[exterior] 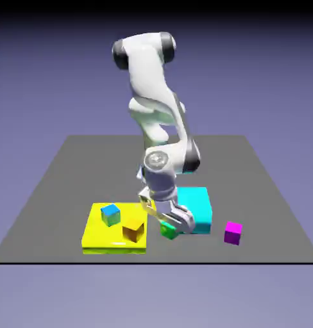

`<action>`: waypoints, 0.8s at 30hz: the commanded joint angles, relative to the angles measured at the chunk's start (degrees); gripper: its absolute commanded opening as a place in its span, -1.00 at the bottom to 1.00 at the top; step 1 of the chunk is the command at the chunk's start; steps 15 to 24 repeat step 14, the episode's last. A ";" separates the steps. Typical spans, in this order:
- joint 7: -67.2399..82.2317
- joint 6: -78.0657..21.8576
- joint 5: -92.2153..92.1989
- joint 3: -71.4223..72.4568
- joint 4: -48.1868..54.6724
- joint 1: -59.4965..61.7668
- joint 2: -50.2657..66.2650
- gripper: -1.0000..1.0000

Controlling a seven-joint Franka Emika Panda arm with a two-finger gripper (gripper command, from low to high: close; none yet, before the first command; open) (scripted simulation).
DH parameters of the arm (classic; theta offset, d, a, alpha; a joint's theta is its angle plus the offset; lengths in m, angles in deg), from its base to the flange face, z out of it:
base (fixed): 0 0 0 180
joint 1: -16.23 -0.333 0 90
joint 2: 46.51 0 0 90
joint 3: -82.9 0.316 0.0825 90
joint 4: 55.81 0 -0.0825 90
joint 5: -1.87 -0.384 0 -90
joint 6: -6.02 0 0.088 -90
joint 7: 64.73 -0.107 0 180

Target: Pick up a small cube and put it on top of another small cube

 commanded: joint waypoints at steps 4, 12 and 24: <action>2.49 -7.04 4.82 7.35 4.94 -8.29 0.59 -1.00; -1.13 1.26 10.79 2.53 3.30 -12.81 8.16 1.00; 0.90 -3.41 7.58 5.29 4.28 -10.45 4.01 1.00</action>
